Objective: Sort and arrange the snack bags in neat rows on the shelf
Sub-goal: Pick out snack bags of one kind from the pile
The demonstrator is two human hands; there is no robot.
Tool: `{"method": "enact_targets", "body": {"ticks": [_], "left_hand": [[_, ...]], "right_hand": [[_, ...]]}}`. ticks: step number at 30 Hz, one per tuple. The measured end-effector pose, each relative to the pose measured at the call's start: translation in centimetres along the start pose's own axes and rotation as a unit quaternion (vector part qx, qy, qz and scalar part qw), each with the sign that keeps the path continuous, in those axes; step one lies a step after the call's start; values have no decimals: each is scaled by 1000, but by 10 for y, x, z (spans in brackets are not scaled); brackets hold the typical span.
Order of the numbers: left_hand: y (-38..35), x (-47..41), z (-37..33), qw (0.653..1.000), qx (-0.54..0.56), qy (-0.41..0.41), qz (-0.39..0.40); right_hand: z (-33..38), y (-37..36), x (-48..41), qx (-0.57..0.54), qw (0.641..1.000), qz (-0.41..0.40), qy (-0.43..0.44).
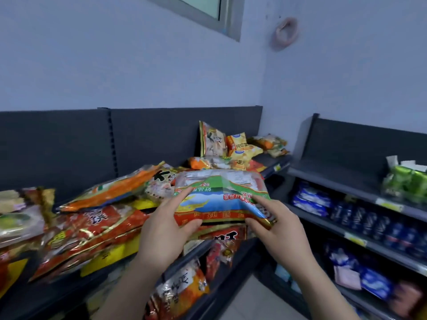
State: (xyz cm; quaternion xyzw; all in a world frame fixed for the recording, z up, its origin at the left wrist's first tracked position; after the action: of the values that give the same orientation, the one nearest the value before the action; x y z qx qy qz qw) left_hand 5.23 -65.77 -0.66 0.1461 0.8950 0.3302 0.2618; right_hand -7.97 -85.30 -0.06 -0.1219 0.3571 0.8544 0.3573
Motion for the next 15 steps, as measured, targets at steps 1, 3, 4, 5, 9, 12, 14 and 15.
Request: {"method": "enact_targets", "body": {"ticks": [1,3,4,5,9,12,14,15], "left_hand": [[-14,-11,-8,1000,4,-5,6],[-42,-32,-23,1000,6,-11,21],[-53,-43,-29,1000,4,-13,27],[-65,-54,-36,999,2,-17,31],[-109,-94,-56,998,6,-31,48],[-143,-130,-66,997,4,-41,63],[-164,-159,-70,997,-8,-44,65],[-174,-175,-72,997,-11,-44,67]], "right_hand": [[-13,8,-9,6,1000,-5,-6],[-36,22,-25,10,1000,-14,-21],[-46,29,-33,9,999,-20,-29],[-57,34,-41,9,999,-26,-36],[-98,50,-74,15,998,-39,-57],[-131,54,-108,17,997,-49,-64],[-153,54,-136,11,996,-53,-67],[-163,53,-150,7,996,-53,-69]]}}
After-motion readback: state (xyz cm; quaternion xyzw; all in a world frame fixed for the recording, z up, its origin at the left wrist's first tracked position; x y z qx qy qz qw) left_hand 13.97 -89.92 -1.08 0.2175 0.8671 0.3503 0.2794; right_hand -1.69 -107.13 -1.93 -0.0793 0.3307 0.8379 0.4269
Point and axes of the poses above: each hand's wrist, its own x-axis away from the middle knuckle, its own y-axis out of the back of the hand, z = x × y, the point moved 3 cm from there along -x, towards the middle knuckle, and after that the axes turned 10 degrees about -x, right-handed, at the moved point
